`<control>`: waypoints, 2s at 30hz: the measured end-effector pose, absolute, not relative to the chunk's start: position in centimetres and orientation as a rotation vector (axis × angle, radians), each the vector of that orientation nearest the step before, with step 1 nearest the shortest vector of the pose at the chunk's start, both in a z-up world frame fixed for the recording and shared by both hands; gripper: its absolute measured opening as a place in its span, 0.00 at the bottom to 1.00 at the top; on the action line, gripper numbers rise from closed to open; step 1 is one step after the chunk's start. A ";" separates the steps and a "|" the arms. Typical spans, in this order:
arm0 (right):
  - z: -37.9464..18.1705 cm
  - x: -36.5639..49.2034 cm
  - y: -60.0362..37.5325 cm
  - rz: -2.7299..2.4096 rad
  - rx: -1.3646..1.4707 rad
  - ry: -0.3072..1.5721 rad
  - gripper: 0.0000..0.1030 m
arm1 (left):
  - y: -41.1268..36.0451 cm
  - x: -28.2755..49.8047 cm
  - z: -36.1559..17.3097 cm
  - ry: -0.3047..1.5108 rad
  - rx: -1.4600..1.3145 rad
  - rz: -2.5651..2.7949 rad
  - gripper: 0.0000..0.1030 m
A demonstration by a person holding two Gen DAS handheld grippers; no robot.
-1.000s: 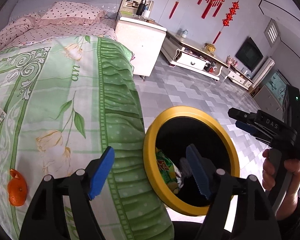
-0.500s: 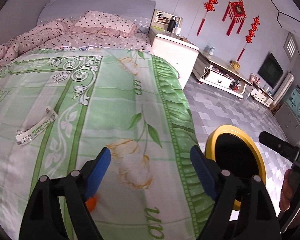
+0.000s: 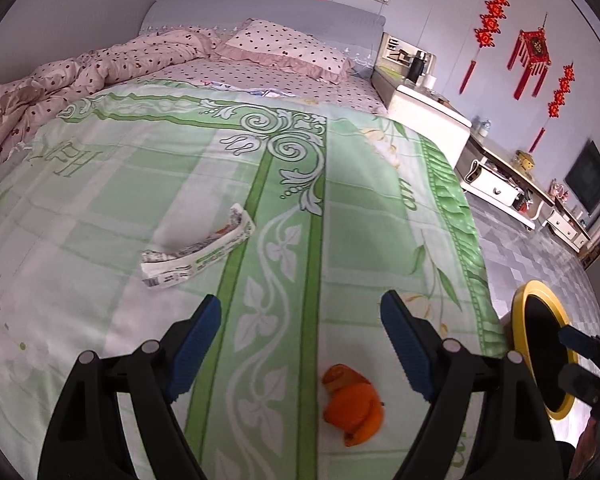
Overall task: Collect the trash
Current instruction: 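Move both tools back over the bed toward the wrapper strip and orange peel, then grasp the white wrapper strip with the left tool while the right tool grasps the orange peel, then carry the wrapper strip and orange peel in both tools over the bin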
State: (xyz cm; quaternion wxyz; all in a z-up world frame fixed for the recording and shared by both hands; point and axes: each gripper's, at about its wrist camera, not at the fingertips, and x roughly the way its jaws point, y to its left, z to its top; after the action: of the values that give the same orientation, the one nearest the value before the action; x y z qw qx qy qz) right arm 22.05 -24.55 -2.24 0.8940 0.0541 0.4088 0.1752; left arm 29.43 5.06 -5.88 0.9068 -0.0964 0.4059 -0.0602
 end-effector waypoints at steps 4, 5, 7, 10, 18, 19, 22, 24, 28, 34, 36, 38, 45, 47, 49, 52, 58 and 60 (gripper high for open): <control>-4.2 22.1 -21.0 0.410 0.072 0.887 0.83 | 7.4 30.2 -7.0 0.852 -0.193 -0.089 0.76; -4.8 22.2 -20.1 0.416 0.057 0.896 0.83 | 8.0 30.5 -7.3 0.854 -0.193 -0.079 0.76; -5.8 22.2 -18.4 0.415 0.020 0.907 0.83 | 8.8 31.0 -7.8 0.861 -0.194 -0.072 0.76; -7.4 22.4 -16.4 0.426 -0.002 0.931 0.83 | 9.6 32.0 -8.4 0.865 -0.172 -0.061 0.76; -10.3 24.4 -13.8 0.414 -0.024 0.971 0.83 | 10.3 35.0 -10.2 0.898 -0.137 -0.064 0.76; -10.7 24.7 -13.6 0.411 -0.030 0.973 0.83 | 10.3 35.3 -10.5 0.902 -0.136 -0.064 0.76; -11.3 25.3 -13.0 0.397 -0.058 0.970 0.83 | 10.3 36.4 -11.3 0.913 -0.127 -0.071 0.76; -11.7 25.7 -12.7 0.394 -0.070 0.975 0.83 | 10.1 37.1 -11.8 0.916 -0.111 -0.066 0.76; -12.3 26.4 -12.3 0.385 -0.099 0.966 0.83 | 9.9 38.3 -12.8 0.926 -0.103 -0.062 0.76; -12.3 27.3 -11.5 0.409 -0.133 0.941 0.76 | 9.6 39.8 -13.4 0.927 -0.100 -0.074 0.76; -12.2 27.5 -11.3 0.421 -0.135 0.941 0.73 | 9.4 40.4 -13.5 0.924 -0.095 -0.077 0.76; -12.4 27.8 -11.2 0.430 -0.134 0.951 0.70 | 9.0 40.9 -13.8 0.927 -0.071 -0.080 0.72; -13.1 27.7 -10.5 0.493 -0.137 0.990 0.44 | 7.0 41.9 -14.8 0.953 0.023 -0.083 0.25; -13.0 27.5 -10.4 0.499 -0.147 0.983 0.41 | 6.8 41.8 -14.7 0.946 0.033 -0.077 0.24; -13.0 27.5 -10.5 0.506 -0.133 0.989 0.37 | 6.8 41.6 -14.5 0.940 0.037 -0.069 0.23; -12.6 27.5 -11.0 0.505 -0.098 0.997 0.33 | 6.9 41.1 -13.8 0.919 0.037 -0.059 0.23; -11.2 26.8 -12.0 0.504 -0.051 0.978 0.31 | 7.5 39.3 -11.5 0.881 0.015 -0.059 0.23; -10.5 26.6 -12.4 0.502 -0.038 0.964 0.31 | 7.7 38.5 -10.8 0.874 0.007 -0.059 0.23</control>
State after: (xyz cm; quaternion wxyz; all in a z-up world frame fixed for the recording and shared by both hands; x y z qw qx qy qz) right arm 26.56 -12.44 -10.49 0.8557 -0.0179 0.4586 0.2390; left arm 38.53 7.72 -10.78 0.9057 0.0036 0.4230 -0.0286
